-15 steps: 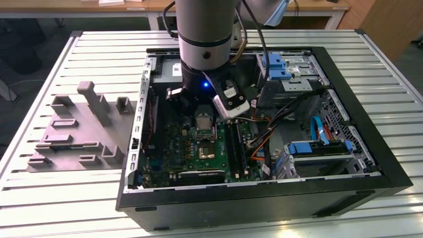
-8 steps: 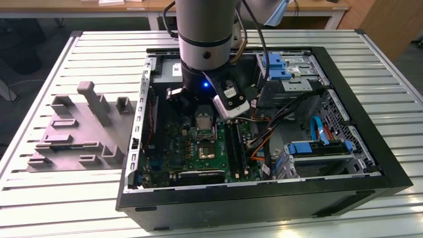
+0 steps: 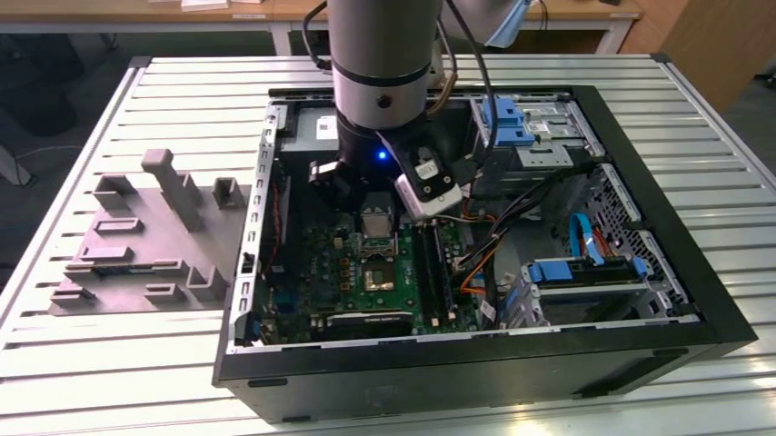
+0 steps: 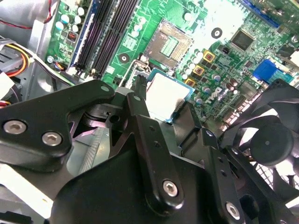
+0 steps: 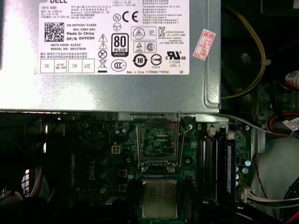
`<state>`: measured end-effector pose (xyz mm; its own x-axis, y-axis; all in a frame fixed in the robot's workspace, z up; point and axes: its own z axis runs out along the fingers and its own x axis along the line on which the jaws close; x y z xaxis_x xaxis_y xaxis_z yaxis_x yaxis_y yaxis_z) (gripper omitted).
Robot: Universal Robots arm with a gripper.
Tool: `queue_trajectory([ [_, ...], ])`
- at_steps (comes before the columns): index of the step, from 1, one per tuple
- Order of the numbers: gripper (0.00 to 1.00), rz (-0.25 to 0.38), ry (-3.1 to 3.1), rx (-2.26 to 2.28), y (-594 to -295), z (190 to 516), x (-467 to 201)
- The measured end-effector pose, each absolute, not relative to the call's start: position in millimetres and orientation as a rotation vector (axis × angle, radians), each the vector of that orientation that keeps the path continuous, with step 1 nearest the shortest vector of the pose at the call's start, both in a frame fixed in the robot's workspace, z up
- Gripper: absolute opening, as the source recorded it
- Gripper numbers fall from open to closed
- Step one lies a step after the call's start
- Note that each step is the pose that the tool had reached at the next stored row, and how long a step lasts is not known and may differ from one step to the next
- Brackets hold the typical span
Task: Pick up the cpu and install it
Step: 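Place the cpu into insertion slot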
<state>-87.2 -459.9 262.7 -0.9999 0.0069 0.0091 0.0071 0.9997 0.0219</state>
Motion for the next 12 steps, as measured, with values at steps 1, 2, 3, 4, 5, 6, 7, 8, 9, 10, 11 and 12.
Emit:
queue_trajectory([
  [1, 0.47, -0.034, -3.132, -0.011, -459.9, 262.7, -87.2],
  [2, 0.47, -0.034, -3.132, -0.011, -459.9, 262.7, -87.1],
  [3, 0.47, -0.034, -3.132, -0.011, -459.9, 262.7, -87.1],
  [4, 0.47, -0.034, -3.132, -0.011, -459.9, 262.6, -87.0],
  [5, 0.47, -0.034, -3.132, -0.011, -459.9, 262.3, -87.0],
  [6, 0.47, -0.034, -3.132, -0.011, -460.2, 262.0, -87.0],
  [7, 0.47, -0.034, -3.132, -0.011, -460.6, 262.0, -87.0],
  [8, 0.47, -0.034, -3.132, -0.011, -461.0, 261.8, -87.0],
  [9, 0.47, -0.034, -3.132, -0.011, -461.2, 261.6, -87.0],
  [10, 0.47, -0.034, -3.132, -0.011, -461.4, 261.3, -87.0],
  [11, 0.47, -0.034, -3.132, -0.011, -461.6, 260.9, -87.0],
  [12, 0.47, -0.034, -3.132, -0.011, -461.7, 260.2, -87.0],
])
